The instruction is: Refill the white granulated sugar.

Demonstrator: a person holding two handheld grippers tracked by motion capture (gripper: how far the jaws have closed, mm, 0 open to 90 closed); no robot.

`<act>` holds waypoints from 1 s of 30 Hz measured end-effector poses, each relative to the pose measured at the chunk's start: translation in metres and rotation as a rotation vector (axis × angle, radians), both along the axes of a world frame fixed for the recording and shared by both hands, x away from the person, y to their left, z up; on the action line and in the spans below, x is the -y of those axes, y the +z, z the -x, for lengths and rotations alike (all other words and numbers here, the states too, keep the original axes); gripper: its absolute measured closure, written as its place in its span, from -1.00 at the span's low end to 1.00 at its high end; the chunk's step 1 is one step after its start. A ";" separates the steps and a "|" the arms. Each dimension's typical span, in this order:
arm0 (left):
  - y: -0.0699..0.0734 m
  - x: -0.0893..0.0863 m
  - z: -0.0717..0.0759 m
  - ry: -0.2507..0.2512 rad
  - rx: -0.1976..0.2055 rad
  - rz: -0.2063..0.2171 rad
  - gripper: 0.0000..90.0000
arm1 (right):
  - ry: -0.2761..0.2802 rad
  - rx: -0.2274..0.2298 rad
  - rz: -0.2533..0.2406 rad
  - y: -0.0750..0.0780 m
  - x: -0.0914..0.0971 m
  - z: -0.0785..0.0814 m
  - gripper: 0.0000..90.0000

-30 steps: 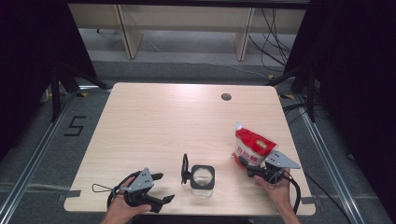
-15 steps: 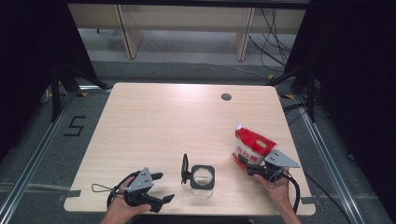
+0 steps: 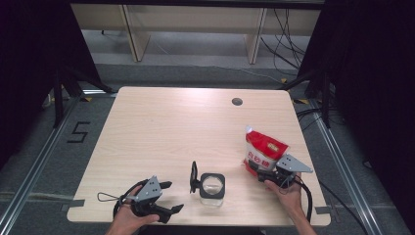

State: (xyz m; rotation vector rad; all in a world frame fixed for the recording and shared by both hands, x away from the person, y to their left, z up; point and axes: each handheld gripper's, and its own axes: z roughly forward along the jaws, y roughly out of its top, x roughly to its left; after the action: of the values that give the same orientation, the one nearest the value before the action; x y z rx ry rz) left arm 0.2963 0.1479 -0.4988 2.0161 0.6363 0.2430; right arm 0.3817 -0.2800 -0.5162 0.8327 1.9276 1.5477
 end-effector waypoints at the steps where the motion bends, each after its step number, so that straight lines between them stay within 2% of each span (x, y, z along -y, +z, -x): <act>1: 0.000 0.000 0.000 -0.004 0.005 0.000 -0.65 | -0.002 -0.011 -0.007 0.000 -0.001 0.001 -0.34; 2: 0.000 -0.001 -0.001 -0.013 0.010 -0.005 -0.65 | 0.009 0.007 0.006 0.000 0.001 0.000 -0.34; 3: 0.001 -0.001 0.000 -0.004 -0.013 -0.003 -0.65 | 0.017 0.006 0.002 0.000 0.000 0.000 -0.34; 4: 0.001 -0.001 -0.001 -0.006 -0.008 -0.013 -0.65 | 0.016 0.006 0.003 0.000 0.001 0.000 -0.34; 5: 0.000 0.000 0.000 -0.001 -0.006 0.001 -0.65 | 0.011 0.003 -0.002 0.000 0.000 0.000 -0.34; 6: 0.000 -0.001 -0.001 -0.009 0.005 -0.002 -0.65 | 0.006 -0.018 -0.015 0.000 -0.001 0.002 -0.34; 8: 0.001 -0.001 -0.001 -0.019 0.015 -0.012 -0.65 | 0.006 -0.023 -0.011 0.000 0.000 0.002 -0.34; 9: 0.001 -0.001 -0.002 -0.019 0.021 -0.019 -0.65 | 0.015 -0.011 -0.011 0.000 0.000 0.001 -0.34; 10: 0.001 -0.002 -0.002 -0.021 0.020 -0.035 -0.65 | 0.012 -0.039 -0.015 0.000 0.000 0.003 -0.34; 11: 0.001 -0.001 -0.001 -0.007 -0.006 -0.016 -0.65 | 0.003 -0.033 -0.011 0.000 0.000 0.003 -0.34; 12: 0.000 0.000 -0.001 -0.005 -0.005 -0.009 -0.65 | 0.007 -0.041 -0.018 0.000 -0.001 0.003 -0.33; 13: 0.001 -0.001 -0.001 -0.014 0.007 -0.024 -0.65 | 0.020 -0.026 -0.015 0.000 -0.001 0.002 -0.32; 14: 0.001 -0.001 -0.001 -0.011 0.003 -0.021 -0.65 | 0.003 -0.011 -0.004 0.001 -0.001 0.002 -0.31; 15: 0.001 -0.001 -0.001 -0.014 0.010 -0.026 -0.65 | -0.006 -0.022 -0.007 0.001 -0.002 0.003 -0.29; 16: 0.002 -0.001 -0.002 -0.025 0.016 -0.025 -0.65 | 0.028 -0.029 -0.003 0.002 -0.001 0.002 -0.28; 17: 0.001 0.000 0.000 -0.006 -0.001 -0.005 -0.65 | -0.008 -0.048 0.008 0.003 -0.003 0.006 -0.26; 18: 0.001 -0.001 -0.001 -0.006 -0.005 0.002 -0.65 | -0.012 -0.034 0.020 0.004 -0.003 0.007 -0.25; 19: 0.001 -0.001 0.000 -0.001 -0.001 -0.010 -0.65 | -0.018 -0.008 0.036 0.005 -0.004 0.007 -0.23; 20: 0.001 -0.002 -0.001 -0.005 -0.002 -0.005 -0.65 | -0.016 -0.014 0.042 0.006 -0.005 0.008 -0.22; 21: 0.002 -0.004 -0.002 -0.006 0.015 -0.030 -0.65 | -0.013 0.002 0.066 0.007 -0.006 0.008 -0.19; 22: 0.001 -0.004 -0.001 -0.001 0.004 -0.012 -0.65 | -0.024 0.006 0.076 0.008 -0.008 0.010 -0.18; 23: 0.001 -0.004 -0.002 -0.001 -0.002 -0.013 -0.65 | -0.028 0.003 0.080 0.009 -0.011 0.013 -0.17; 24: 0.001 -0.005 -0.003 -0.002 0.008 -0.025 -0.65 | -0.026 0.035 0.116 0.011 -0.011 0.012 -0.16; 25: 0.001 -0.005 -0.002 0.010 0.001 -0.013 -0.65 | -0.029 0.039 0.130 0.012 -0.012 0.013 -0.16; 26: 0.001 -0.006 -0.003 0.006 0.002 -0.010 -0.65 | -0.051 0.047 0.133 0.012 -0.013 0.015 -0.15; 27: 0.002 -0.007 -0.003 0.000 0.006 -0.017 -0.65 | -0.045 0.047 0.148 0.014 -0.012 0.015 -0.15; 28: 0.002 -0.007 -0.002 0.017 0.000 -0.007 -0.65 | -0.056 0.052 0.141 0.013 -0.013 0.016 -0.15; 29: 0.002 -0.008 -0.003 0.012 0.006 -0.014 -0.65 | -0.058 0.033 0.163 0.015 -0.012 0.018 -0.14; 30: 0.003 -0.009 -0.004 -0.003 0.022 -0.023 -0.65 | -0.059 0.062 0.189 0.016 -0.011 0.018 -0.14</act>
State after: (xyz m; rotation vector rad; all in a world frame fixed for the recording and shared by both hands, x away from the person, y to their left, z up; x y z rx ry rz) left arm 0.3003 0.1568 -0.4960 2.0336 0.6193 0.2716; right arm 0.3639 -0.2691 -0.5005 0.7446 1.9513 1.3176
